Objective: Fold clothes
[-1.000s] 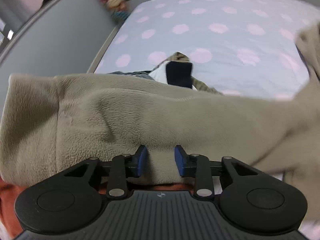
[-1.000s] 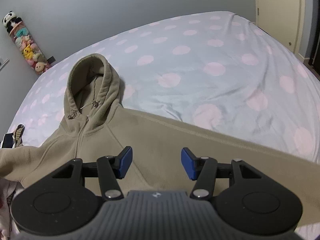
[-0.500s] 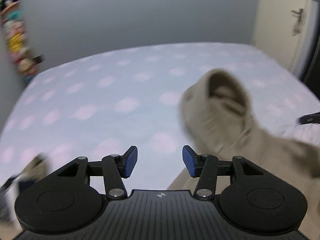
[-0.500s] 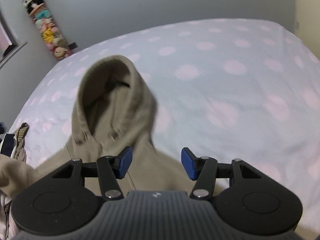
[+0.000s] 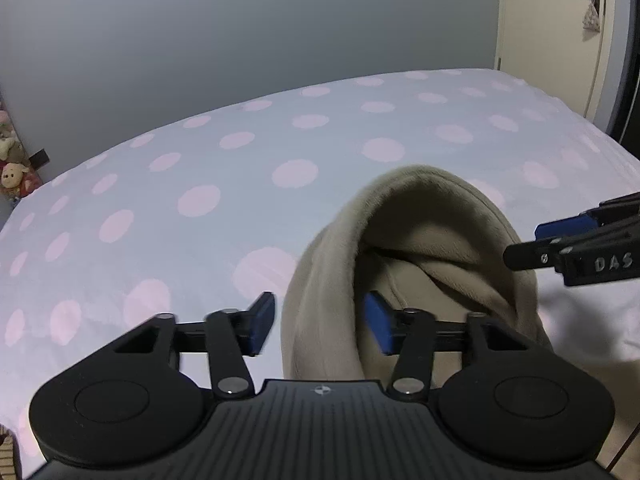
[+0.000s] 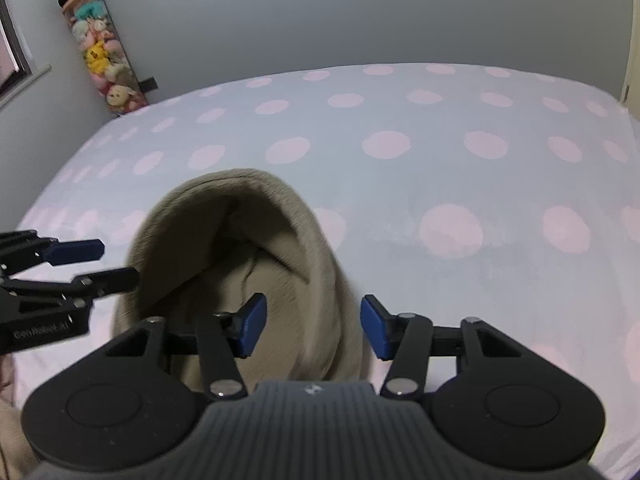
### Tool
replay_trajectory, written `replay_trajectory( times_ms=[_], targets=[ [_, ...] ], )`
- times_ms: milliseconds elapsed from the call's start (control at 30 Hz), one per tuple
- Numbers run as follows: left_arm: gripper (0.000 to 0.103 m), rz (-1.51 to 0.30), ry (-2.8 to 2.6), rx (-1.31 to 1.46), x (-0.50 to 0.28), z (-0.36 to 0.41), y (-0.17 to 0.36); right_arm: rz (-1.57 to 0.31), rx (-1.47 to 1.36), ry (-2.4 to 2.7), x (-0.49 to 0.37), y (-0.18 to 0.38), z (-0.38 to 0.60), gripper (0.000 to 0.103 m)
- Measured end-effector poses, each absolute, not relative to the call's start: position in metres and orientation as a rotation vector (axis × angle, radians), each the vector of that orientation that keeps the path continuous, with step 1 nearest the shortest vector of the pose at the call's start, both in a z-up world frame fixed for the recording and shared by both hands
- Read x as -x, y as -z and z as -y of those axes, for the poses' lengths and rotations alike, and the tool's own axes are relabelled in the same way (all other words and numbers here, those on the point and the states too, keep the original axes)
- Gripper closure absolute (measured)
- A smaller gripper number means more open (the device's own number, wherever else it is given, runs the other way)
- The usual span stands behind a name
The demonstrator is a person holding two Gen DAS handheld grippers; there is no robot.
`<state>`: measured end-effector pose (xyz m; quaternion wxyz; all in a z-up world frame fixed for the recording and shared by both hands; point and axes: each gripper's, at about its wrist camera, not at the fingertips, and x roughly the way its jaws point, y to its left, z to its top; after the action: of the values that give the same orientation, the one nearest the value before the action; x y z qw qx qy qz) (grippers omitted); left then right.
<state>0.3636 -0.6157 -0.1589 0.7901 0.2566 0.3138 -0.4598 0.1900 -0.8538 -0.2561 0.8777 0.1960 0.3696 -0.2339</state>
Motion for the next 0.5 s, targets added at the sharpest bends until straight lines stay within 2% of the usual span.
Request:
replay_trajectory(
  times_ms=[33, 67, 100, 367, 500],
  targets=[
    [0.084, -0.664, 1.004, -0.569, -0.363, 0.611, 0.158, -0.782, -0.393, 0.486, -0.193, 0.258, 0.856, 0.061],
    [0.091, -0.653, 1.018, -0.587, -0.361, 0.607, 0.158, -0.792, -0.387, 0.481, -0.194, 0.26, 0.859, 0.08],
    [0.096, -0.642, 1.032, -0.604, -0.36, 0.602, 0.157, -0.8, -0.387, 0.474, -0.194, 0.262, 0.861, 0.09],
    [0.098, -0.548, 1.142, -0.74, -0.352, 0.567, 0.152, -0.785, -0.329, 0.411, -0.152, 0.25, 0.853, 0.093],
    [0.099, -0.601, 1.163, -0.737, -0.352, 0.56, 0.166, -0.875, -0.313, 0.381, -0.135, 0.279, 0.846, 0.093]
  ],
)
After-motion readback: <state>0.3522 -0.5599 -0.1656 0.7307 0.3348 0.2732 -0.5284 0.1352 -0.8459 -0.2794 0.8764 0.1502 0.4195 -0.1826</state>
